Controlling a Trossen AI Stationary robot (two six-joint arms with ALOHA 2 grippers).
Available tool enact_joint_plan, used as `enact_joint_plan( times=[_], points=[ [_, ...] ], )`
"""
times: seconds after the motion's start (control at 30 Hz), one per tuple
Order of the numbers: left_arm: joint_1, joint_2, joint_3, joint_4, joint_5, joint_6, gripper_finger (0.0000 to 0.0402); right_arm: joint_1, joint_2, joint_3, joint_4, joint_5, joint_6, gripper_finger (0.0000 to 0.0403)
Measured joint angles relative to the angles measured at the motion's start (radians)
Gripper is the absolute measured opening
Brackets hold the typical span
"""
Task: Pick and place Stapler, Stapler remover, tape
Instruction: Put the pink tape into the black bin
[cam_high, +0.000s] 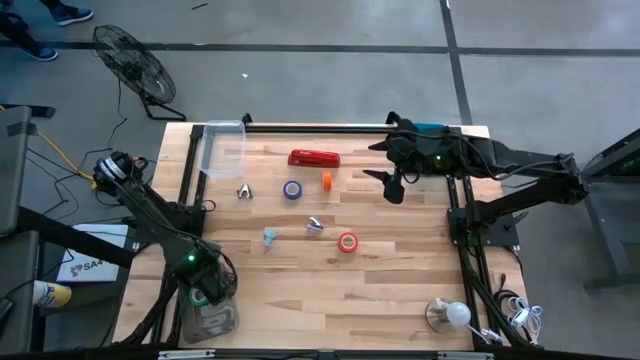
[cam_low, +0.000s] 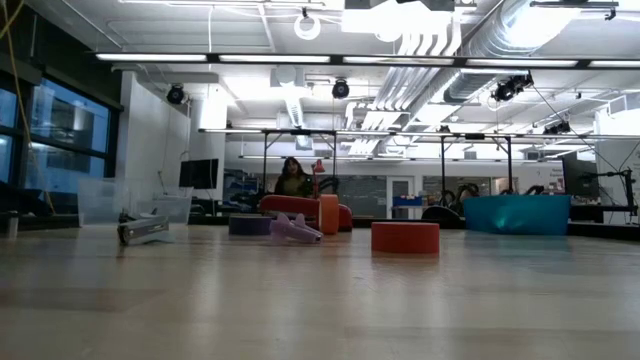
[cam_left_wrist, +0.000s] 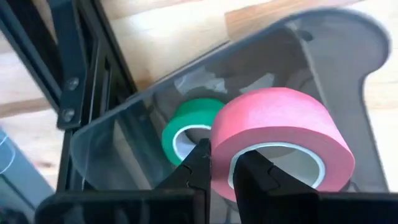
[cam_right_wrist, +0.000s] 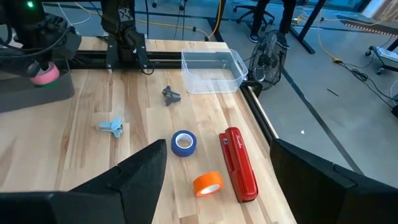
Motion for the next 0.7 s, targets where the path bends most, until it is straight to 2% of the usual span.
enact_joint_plan(
  times=[0.2, 0.47, 0.7],
  points=[
    [0.000, 0.000, 0.000, 0.107, -0.007, 0.027, 0.0033, 0.000, 0.000, 0.000, 0.000, 0.000, 0.011, 0.0277],
    [0.000, 0.078, 0.000, 0.202, 0.123, 0.133, 0.0033, 0.000, 0.000, 0.000, 0.000, 0.000, 0.010, 0.0277],
    [0.000, 0.139, 0.000, 0.303, 0.145, 0.111, 0.0033, 0.000, 0.000, 0.000, -0.002, 0.000, 0.017, 0.0277]
  ],
)
